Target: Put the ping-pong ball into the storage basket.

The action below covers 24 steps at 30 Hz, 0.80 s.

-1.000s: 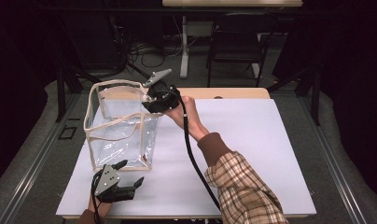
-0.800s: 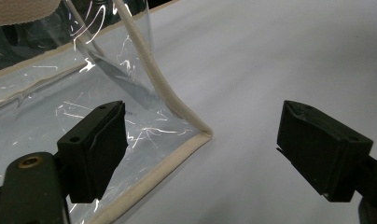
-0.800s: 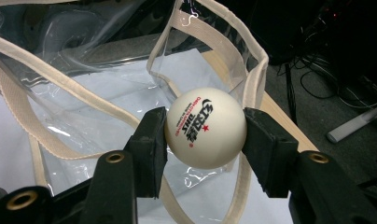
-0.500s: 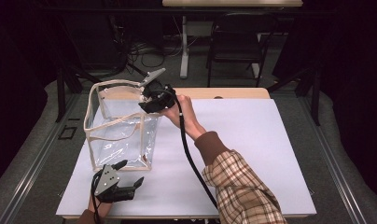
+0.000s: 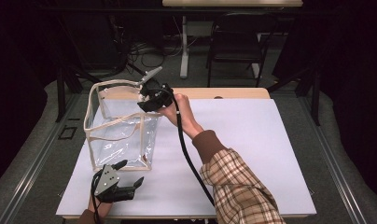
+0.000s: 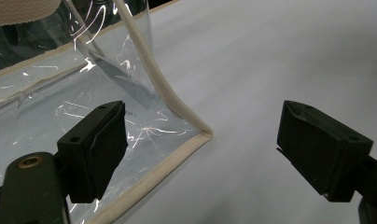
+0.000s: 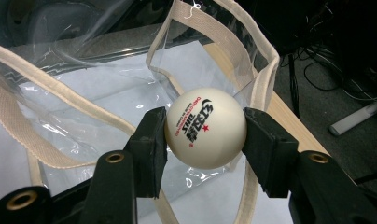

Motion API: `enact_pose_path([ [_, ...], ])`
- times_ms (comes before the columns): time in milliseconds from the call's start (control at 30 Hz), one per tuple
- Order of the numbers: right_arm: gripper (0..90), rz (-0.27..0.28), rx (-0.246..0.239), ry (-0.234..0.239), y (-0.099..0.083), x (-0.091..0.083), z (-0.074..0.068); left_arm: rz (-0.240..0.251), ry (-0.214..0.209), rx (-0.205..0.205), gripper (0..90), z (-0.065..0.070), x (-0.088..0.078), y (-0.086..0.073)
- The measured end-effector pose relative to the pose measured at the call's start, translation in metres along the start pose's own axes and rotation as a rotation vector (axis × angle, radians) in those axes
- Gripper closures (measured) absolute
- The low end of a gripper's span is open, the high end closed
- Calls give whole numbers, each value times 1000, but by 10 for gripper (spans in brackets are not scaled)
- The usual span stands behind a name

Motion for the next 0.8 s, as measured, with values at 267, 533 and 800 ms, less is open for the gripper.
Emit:
enact_pose_path([
  [267, 509, -12, -5, -2, 3, 5, -3, 0, 0, 1, 161, 0, 0, 0],
  [533, 509, -25, 3, -4, 2, 11, -4, -1, 1, 0, 161, 0, 0, 0],
  [800, 509, -41, 11, -7, 4, 18, -4, 0, -1, -2, 161, 0, 0, 0],
])
Point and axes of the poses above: each handheld gripper's, and its own axes: x roughly forward along the jaws, y roughly out of its top, z roughly to its right, the point moved 2 cm from there along x, roughly forward along the jaws, and after that the axes turned 15 degrees about x, right-handed, at the moved point
